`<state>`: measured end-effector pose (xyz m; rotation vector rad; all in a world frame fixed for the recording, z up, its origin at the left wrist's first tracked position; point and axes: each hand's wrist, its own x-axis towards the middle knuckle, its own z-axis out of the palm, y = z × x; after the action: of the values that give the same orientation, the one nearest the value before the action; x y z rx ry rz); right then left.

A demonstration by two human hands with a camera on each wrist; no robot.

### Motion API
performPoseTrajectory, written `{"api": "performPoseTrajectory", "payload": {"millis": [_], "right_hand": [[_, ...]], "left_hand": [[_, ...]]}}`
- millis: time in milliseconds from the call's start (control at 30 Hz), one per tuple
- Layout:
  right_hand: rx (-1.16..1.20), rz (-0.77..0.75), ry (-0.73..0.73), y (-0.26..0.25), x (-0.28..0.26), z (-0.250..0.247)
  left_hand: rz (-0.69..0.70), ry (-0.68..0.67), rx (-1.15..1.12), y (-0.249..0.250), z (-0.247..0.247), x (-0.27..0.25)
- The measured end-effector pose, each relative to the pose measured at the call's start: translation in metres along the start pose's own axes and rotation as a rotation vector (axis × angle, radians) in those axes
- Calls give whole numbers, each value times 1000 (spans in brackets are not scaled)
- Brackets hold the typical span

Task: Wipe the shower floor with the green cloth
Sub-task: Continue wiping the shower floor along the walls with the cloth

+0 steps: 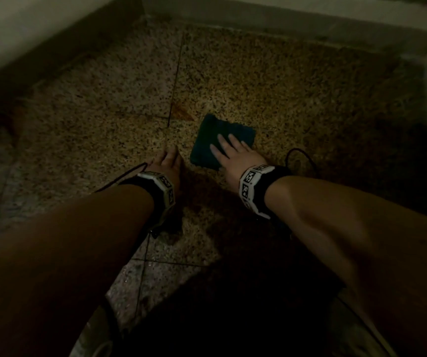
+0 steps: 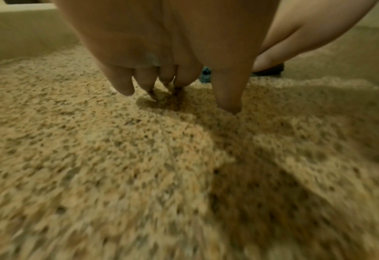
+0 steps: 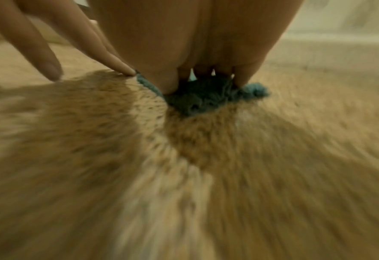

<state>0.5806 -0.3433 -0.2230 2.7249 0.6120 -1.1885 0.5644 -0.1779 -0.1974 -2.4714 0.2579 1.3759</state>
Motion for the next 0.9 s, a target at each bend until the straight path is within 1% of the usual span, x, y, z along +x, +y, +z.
{"api": "performPoseTrajectory", "payload": {"millis": [133,233,333,400,500,633,767,900], "right_hand": [[-91,-76,-22,5,-22,21],[-166,-126,-79,6,-46,42],[-198,-100,-93,2,-60,53],[-150,-60,-61,-4,-57,54],[-11,0,-24,-11,-46,53],[28,36,-3,-7,-33,51],[80,94,91,8,-14,26],[145,159,52,17,4,4]], "left_hand": [[11,-13,-6,1,6,1],[51,32,21,-2,6,2],[84,52,30,-2,-2,1],[75,59,52,-1,-7,1],[61,48,75,1,-7,4],[47,27,77,6,-3,8],[51,15,111,6,-3,10],[48,-11,107,3,-2,14]]}}
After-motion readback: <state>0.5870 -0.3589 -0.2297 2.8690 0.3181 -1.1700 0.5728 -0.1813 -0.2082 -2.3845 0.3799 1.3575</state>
